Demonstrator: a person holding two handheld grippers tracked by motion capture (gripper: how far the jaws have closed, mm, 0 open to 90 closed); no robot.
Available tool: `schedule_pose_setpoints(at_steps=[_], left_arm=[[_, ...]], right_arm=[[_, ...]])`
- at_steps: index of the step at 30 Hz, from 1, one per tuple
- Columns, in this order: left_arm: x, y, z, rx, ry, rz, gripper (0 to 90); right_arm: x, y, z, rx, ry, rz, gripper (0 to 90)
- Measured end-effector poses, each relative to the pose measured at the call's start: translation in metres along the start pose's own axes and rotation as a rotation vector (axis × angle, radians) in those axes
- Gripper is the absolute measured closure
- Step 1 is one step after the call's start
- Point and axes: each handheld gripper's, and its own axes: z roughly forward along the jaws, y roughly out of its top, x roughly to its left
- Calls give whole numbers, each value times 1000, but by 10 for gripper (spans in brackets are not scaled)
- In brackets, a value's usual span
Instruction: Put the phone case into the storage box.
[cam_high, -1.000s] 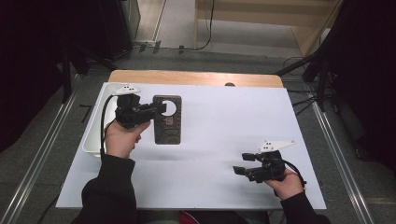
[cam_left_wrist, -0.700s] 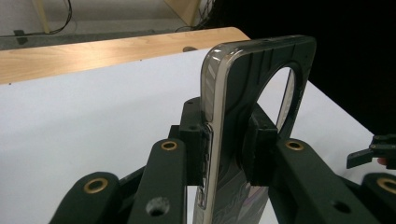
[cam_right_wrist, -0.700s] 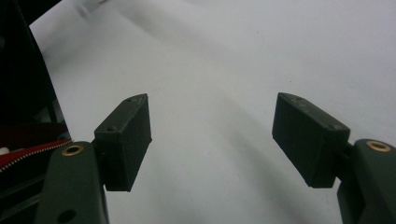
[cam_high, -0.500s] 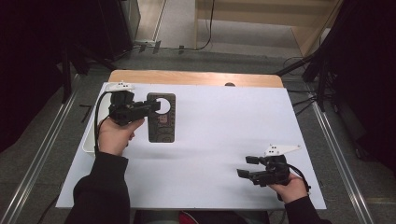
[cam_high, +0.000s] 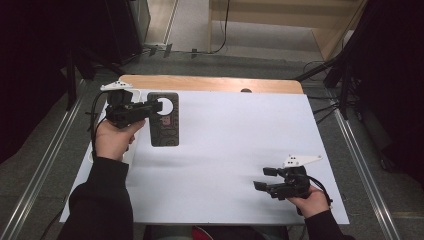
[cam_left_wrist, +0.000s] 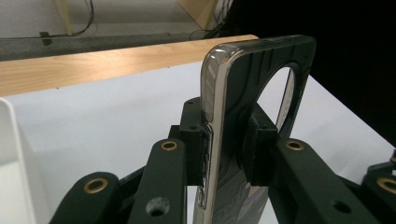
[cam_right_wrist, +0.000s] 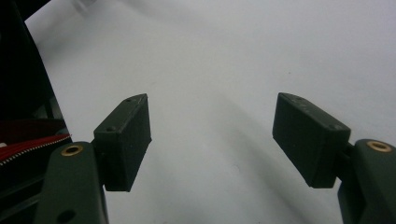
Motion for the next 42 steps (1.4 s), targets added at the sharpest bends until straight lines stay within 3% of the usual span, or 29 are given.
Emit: schedule_pose_setpoints(at_steps=[25,42], left_arm=[[24,26,-28,-28,52,-12,731],[40,43,-49,-54,116,-7,731]], right_arm=[[2,1,3,-2,0,-7,268],[5,2,4,6,7,-17,268]])
